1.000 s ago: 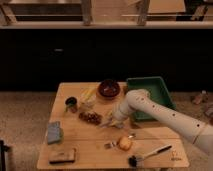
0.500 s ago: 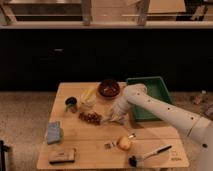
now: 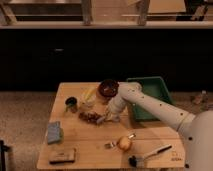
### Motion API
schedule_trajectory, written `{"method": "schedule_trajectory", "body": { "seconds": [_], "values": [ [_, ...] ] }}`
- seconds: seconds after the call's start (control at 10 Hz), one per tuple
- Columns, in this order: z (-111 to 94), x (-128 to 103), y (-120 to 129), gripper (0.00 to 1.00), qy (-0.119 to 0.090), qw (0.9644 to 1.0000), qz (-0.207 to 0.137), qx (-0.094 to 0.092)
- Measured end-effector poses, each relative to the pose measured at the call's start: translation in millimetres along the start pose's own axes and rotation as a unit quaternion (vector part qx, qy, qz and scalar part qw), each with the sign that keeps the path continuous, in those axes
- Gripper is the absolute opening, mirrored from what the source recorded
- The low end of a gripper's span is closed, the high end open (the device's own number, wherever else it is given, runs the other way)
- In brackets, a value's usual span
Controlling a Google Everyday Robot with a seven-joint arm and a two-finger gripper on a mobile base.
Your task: Wipe table surface with towel
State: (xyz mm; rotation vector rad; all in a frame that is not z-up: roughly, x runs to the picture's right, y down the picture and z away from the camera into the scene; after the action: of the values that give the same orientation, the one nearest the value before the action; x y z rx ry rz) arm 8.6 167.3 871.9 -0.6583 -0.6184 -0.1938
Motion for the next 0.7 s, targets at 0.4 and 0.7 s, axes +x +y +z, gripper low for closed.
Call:
{"method": "schedule_trajectory", "body": {
  "seconds": [0.4, 0.7],
  "values": [
    [4.1, -23.7, 24.3, 0.0, -0.017, 0.9987, -0.029, -0.037],
    [-9.7, -10.4, 40.3, 0.0, 0.004, 0.9986, -0.007, -0.051]
  ]
}}
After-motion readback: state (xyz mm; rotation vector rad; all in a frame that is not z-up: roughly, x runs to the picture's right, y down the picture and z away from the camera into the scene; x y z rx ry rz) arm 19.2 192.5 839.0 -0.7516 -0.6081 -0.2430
